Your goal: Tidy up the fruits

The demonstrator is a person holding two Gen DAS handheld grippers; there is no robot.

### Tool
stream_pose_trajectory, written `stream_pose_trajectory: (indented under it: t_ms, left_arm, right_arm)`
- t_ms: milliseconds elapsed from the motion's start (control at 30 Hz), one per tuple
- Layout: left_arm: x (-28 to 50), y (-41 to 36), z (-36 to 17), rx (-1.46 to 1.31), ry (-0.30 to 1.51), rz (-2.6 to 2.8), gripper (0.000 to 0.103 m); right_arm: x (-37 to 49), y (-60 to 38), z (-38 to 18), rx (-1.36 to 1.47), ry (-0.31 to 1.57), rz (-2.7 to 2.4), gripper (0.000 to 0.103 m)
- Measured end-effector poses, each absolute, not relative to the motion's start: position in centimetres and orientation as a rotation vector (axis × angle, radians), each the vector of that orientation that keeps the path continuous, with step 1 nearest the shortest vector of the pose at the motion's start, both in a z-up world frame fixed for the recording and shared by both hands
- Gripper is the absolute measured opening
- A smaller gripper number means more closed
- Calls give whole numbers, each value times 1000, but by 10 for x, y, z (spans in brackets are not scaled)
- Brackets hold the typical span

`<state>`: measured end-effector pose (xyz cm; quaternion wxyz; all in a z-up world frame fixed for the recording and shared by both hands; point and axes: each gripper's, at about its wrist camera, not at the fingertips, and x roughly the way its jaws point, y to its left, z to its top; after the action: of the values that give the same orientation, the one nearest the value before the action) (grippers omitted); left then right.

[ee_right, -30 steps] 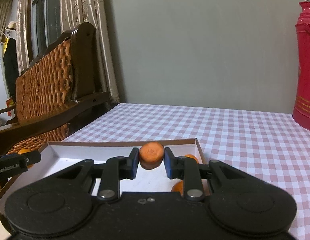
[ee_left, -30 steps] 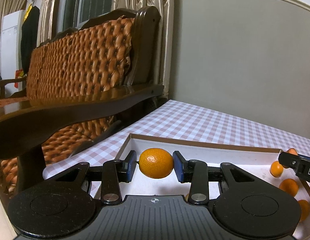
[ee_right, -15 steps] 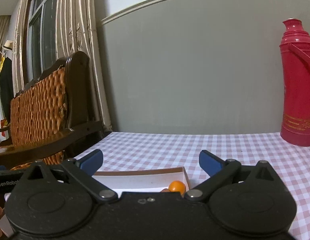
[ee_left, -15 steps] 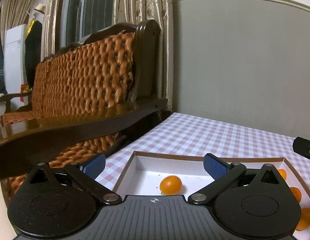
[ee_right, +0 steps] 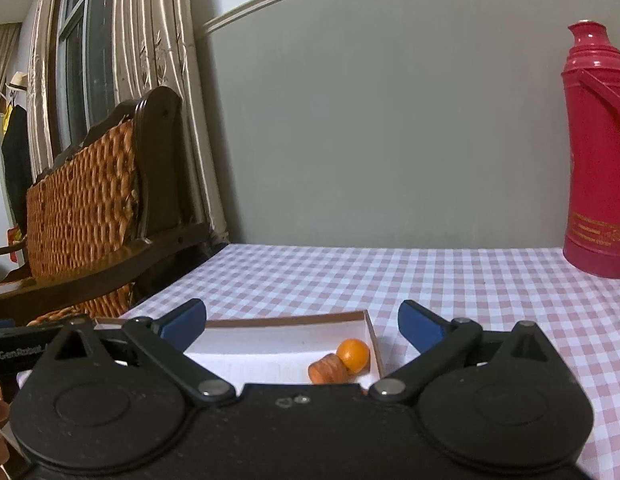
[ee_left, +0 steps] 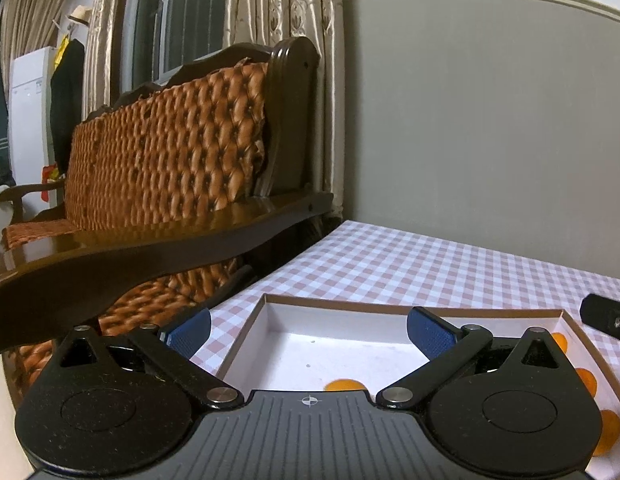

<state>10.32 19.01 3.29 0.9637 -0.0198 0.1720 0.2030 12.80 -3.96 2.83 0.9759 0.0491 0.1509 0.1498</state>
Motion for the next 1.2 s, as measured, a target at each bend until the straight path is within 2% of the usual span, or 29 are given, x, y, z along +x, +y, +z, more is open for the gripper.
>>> stream_pose_trajectory:
  t_ms: [300, 533, 900, 1200]
  left_arm:
    - [78, 168, 35, -59, 351, 405, 103]
    - [25, 143, 38, -72, 373, 367, 103]
    - [-99, 111, 99, -56, 332, 320, 103]
    - [-149, 91, 125, -32, 304, 269, 103]
  right_arm:
    - [96, -60, 22, 100, 354, 331, 97]
    - [46, -91, 39, 85, 279, 318, 97]
    - [-47, -126, 81, 86, 329, 331, 97]
    - [-103, -135, 107, 131, 290, 308, 97]
